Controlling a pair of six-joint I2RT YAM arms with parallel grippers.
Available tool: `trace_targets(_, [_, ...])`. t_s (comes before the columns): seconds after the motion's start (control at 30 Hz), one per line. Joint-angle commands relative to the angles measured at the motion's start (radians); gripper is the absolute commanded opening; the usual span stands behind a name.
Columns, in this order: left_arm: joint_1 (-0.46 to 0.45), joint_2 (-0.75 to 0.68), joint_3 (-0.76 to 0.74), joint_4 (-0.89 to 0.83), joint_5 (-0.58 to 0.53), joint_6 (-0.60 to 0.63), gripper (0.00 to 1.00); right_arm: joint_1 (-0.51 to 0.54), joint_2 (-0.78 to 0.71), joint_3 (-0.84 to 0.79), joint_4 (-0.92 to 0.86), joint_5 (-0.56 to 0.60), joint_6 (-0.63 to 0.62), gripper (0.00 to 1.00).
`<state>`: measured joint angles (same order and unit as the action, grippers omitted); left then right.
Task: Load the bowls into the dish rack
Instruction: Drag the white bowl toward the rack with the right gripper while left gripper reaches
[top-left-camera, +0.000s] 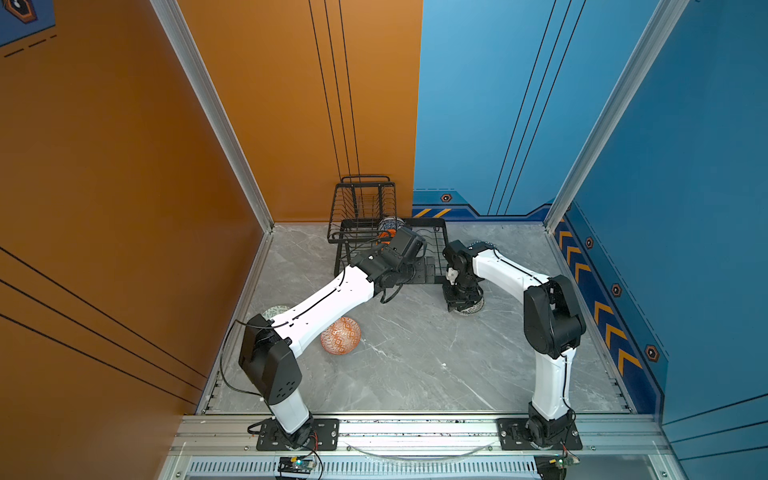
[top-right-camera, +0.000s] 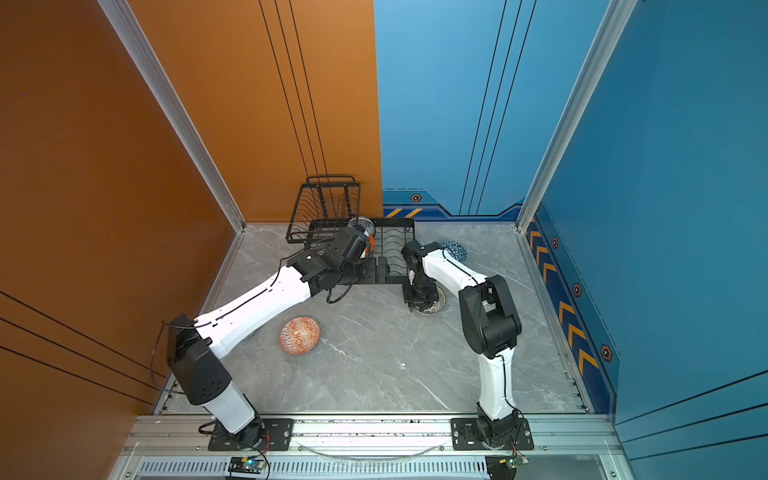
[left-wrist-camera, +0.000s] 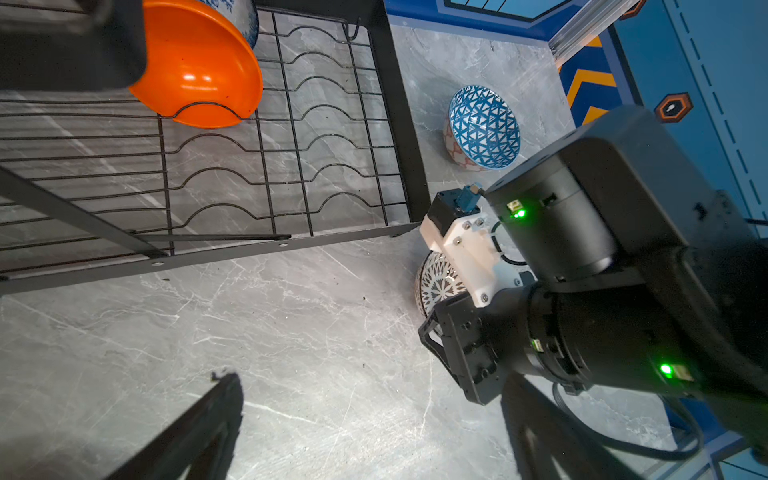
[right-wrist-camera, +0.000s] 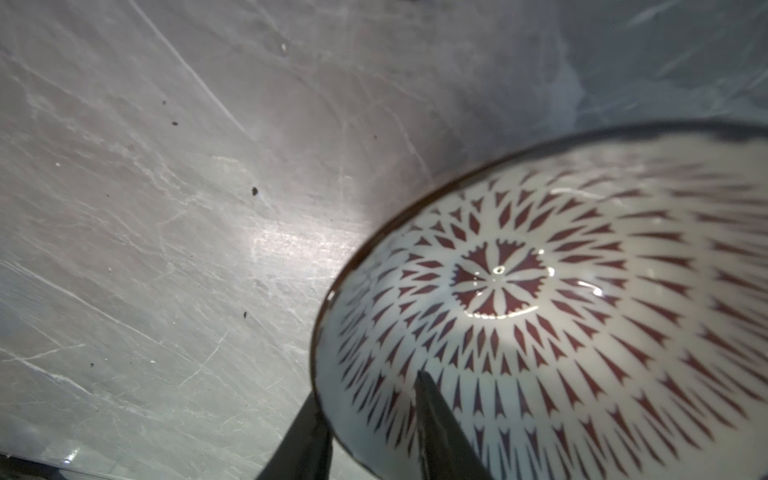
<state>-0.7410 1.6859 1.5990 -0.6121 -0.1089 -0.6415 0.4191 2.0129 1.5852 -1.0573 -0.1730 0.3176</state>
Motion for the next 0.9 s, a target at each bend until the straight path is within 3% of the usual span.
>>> trace_targets(0.0, [-0.007,0.014,0.024,0.021,0.005,-0.026,0.98,-0.005,-0.016,0.046,-0.036,-0.008,0.012,0.39])
trace_targets(0.3, [-0.027,0.123,0.113,0.026,0.025,-0.022,0.98,-0.092,-0.091,0.081,-0.036,-0.060,0.066,0.52])
trace_targets(0.57, [-0.055,0.188,0.142,0.026,0.037,0.050,0.98,-0.218,-0.183,0.078,-0.038,-0.067,0.112,0.78])
trace_targets(0.7, [-0.072,0.252,0.153,0.024,0.082,0.056,0.98,-0.262,-0.197,0.060,-0.035,-0.091,0.144,0.86])
trace_targets(0.77, [-0.079,0.283,0.157,0.025,0.087,0.048,0.98,-0.270,-0.199,0.057,-0.032,-0.095,0.157,1.00])
trace_targets(0.87, [-0.090,0.339,0.179,0.025,0.093,0.032,0.98,-0.288,-0.201,0.066,-0.030,-0.106,0.178,1.00])
